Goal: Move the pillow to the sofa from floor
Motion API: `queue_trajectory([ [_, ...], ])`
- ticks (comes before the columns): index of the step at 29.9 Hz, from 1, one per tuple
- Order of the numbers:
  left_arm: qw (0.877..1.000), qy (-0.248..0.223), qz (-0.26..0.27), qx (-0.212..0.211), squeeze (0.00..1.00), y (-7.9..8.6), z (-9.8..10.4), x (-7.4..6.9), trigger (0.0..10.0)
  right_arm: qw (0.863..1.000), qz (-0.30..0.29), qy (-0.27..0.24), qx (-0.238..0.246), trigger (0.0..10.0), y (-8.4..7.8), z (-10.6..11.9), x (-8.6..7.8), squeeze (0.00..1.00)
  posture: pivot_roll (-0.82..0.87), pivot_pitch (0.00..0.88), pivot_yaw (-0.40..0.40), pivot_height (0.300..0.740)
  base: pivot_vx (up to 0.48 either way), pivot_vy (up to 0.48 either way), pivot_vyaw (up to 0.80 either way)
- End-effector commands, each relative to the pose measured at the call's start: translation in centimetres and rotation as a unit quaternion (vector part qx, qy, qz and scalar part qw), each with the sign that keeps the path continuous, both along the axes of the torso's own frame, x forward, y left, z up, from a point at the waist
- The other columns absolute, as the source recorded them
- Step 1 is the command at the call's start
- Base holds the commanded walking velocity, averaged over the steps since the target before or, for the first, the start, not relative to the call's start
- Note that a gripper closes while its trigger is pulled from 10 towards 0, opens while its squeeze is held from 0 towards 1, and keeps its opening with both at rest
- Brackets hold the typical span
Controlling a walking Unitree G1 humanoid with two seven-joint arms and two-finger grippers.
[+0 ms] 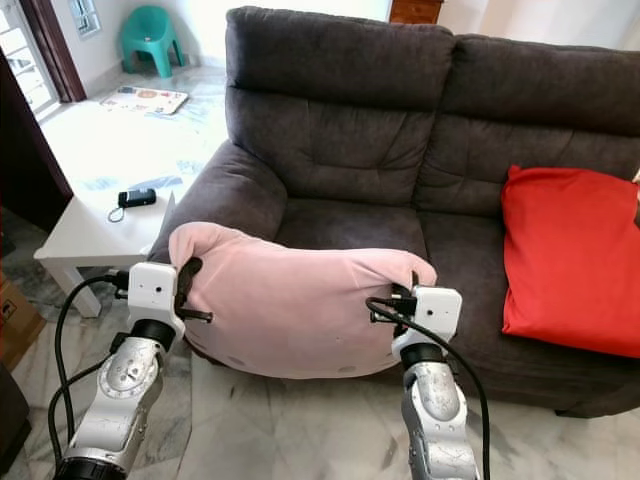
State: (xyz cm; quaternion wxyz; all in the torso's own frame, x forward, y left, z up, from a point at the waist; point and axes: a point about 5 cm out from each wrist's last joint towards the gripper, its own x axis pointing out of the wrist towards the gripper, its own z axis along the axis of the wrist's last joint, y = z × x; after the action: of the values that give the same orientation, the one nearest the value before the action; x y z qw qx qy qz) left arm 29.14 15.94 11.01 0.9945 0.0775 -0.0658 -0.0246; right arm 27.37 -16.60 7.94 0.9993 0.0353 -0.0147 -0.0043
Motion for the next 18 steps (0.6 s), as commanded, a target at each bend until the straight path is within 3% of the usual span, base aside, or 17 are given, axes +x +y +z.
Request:
queue_trajectory([
  [1,0.999,-0.028,0.024,-0.001,0.0,0.9,1.2,0.0,10.0,0.999,-0.024,-0.039,0.004,10.0,-1.2,1.8,0.3,0.0,0.07,0.0,-0.081,0.74,0.27,0.0,0.0],
  [8,1.0,-0.023,0.016,-0.001,0.0,0.6,1.1,0.1,10.0,0.999,-0.021,-0.036,0.005,10.0,-1.0,1.6,0.4,0.0,0.07,0.0,-0.081,0.74,0.268,0.0,0.0],
  [13,1.0,-0.014,0.002,-0.002,0.0,0.3,0.8,0.1,10.0,0.999,-0.021,-0.032,0.003,10.0,-1.1,1.4,0.4,0.0,0.07,0.0,-0.083,0.74,0.0,0.0,0.0],
  [18,0.999,0.031,-0.015,-0.005,0.0,0.0,-1.0,-0.2,10.0,0.999,-0.034,-0.006,-0.013,10.0,-1.9,0.3,0.3,0.0,0.07,0.0,-0.083,0.74,0.0,0.0,0.0],
])
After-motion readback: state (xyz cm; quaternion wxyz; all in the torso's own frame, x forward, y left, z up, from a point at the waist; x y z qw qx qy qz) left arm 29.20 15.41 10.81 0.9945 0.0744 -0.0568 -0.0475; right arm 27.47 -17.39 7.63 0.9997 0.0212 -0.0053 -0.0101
